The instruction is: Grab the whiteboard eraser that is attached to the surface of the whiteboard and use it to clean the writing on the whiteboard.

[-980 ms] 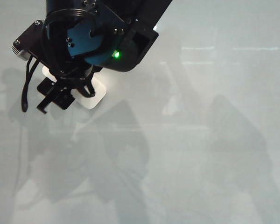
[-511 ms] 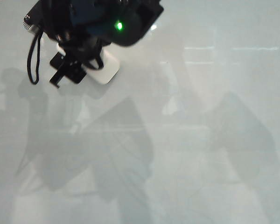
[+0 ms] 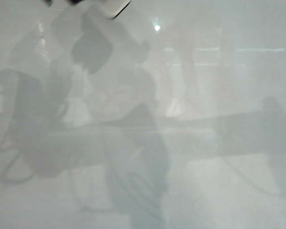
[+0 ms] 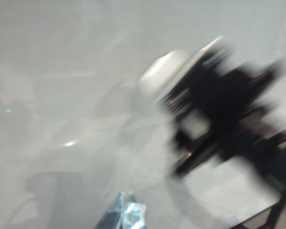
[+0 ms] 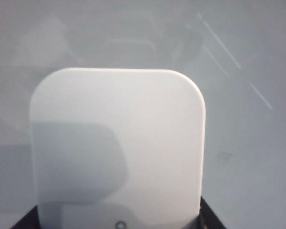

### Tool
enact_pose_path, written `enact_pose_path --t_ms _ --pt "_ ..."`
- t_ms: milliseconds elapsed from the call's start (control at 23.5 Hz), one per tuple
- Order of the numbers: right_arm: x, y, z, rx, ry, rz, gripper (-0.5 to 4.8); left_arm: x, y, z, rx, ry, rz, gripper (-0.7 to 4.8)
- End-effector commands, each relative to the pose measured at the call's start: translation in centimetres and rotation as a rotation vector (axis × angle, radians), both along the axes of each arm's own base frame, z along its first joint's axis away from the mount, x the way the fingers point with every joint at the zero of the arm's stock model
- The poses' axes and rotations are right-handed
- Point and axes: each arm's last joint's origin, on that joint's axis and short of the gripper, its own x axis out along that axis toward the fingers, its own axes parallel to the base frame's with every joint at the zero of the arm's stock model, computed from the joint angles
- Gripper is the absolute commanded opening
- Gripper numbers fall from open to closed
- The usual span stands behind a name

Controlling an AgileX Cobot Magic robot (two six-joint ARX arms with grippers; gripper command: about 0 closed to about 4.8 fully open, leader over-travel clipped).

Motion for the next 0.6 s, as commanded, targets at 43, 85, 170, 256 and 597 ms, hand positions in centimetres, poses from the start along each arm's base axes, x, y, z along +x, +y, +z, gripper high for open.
enact_pose_path --t_ms 43,85,170,256,597 --pt "-3.5 -3.3 5.1 0.168 -0.052 0.051 0.89 0.0 0.0 0.2 0.000 -0.015 0.009 -0.05" --pt "-4.6 -4.8 6.6 0.229 -0.065 0.074 0.89 0.0 0.1 0.2 -0.001 -0.015 0.018 -0.05" --pt "-6.5 -7.4 8.4 0.310 -0.071 0.124 0.89 0.1 0.1 0.1 -0.002 -0.013 0.040 -0.05" --pt "-8.5 -10.0 9.4 0.404 -0.057 0.190 0.89 0.4 0.0 -0.3 0.001 0.003 0.050 -0.05" --pt "-13.9 -17.1 8.5 0.542 0.004 0.420 0.89 1.8 -0.4 -2.3 0.014 0.055 0.042 -0.05"
